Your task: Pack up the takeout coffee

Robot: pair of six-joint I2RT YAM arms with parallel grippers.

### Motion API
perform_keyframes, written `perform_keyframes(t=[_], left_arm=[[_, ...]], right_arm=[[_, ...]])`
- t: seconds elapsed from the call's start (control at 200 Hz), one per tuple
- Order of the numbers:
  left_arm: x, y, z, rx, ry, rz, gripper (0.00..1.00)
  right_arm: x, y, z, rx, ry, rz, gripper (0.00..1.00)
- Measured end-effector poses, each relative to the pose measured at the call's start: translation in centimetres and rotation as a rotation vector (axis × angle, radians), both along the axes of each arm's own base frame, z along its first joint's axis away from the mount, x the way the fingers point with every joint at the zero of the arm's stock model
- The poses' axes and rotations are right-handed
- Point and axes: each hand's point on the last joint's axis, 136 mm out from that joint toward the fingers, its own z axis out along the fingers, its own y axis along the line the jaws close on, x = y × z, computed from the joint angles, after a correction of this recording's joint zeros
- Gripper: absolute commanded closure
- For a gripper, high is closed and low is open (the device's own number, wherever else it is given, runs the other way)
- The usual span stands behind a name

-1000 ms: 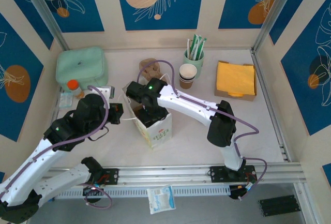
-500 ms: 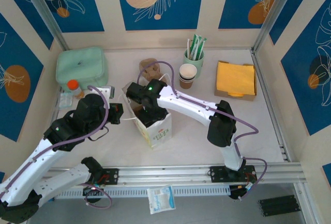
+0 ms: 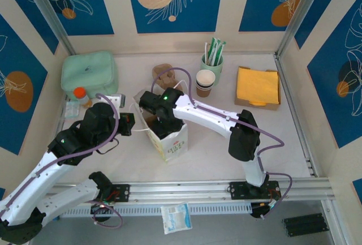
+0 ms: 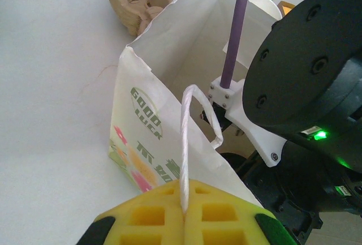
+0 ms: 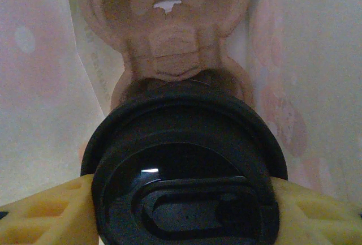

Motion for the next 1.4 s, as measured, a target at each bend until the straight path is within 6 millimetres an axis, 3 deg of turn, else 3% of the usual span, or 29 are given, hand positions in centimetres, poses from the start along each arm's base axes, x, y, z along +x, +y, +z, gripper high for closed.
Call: perform_keyframes(t=[1.4], left_arm=[[-0.06,-0.11,-0.02,-0.003,0.003,-0.006,1.00]], right_arm=[[0.01,-0.11,-0.69,0.004,-0.005,-0.014,0.49]])
